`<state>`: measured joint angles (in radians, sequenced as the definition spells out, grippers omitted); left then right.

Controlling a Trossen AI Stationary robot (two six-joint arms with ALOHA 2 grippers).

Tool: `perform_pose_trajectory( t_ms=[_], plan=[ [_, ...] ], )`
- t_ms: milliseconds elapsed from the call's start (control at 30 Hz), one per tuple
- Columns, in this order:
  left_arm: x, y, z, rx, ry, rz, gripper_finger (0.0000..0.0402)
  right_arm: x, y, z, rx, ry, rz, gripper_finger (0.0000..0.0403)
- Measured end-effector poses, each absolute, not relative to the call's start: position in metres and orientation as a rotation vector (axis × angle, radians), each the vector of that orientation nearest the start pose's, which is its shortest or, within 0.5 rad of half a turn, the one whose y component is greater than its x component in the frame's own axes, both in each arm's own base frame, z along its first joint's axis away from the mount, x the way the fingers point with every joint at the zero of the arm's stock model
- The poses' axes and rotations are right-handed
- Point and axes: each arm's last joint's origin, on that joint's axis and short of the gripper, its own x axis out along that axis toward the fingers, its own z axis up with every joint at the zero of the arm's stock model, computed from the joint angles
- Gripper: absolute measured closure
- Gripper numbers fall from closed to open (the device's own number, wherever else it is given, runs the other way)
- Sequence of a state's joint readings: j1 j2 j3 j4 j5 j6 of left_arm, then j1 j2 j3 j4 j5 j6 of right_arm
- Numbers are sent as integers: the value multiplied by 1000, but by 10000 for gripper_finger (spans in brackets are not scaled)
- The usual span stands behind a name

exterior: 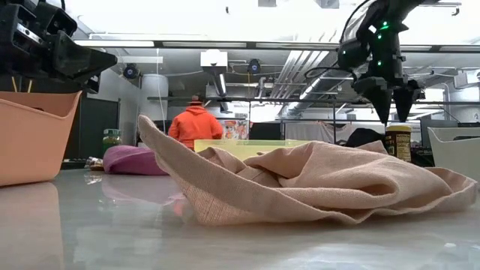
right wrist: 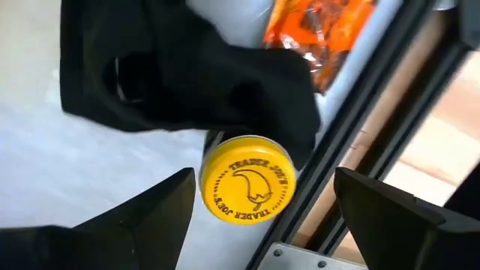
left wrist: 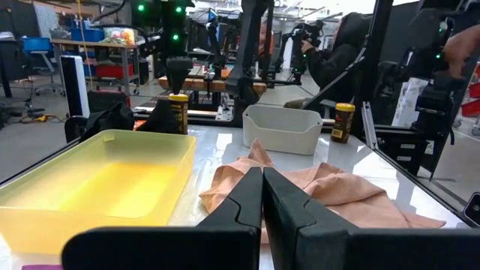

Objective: Sort spices by type
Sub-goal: Put the top yellow seasoning bottle into the yellow bin

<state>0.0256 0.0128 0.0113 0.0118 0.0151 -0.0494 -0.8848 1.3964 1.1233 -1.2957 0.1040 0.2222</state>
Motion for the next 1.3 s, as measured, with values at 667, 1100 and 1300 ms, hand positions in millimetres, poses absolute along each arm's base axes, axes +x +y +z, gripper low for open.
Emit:
perform_pose_trajectory(
  t_ms=[667, 1100, 1300],
  plan=[
    [98, 2, 167, -49, -10, 10, 402, 151, -190, 233, 737, 1598, -828, 88],
    [98, 2, 168, -49, -11, 10, 402, 156, -197, 210, 770, 1734, -835, 88],
    [98, 2, 167, -49, -11, 10, 402, 154, -195, 211, 777, 1775, -831, 101]
  ],
)
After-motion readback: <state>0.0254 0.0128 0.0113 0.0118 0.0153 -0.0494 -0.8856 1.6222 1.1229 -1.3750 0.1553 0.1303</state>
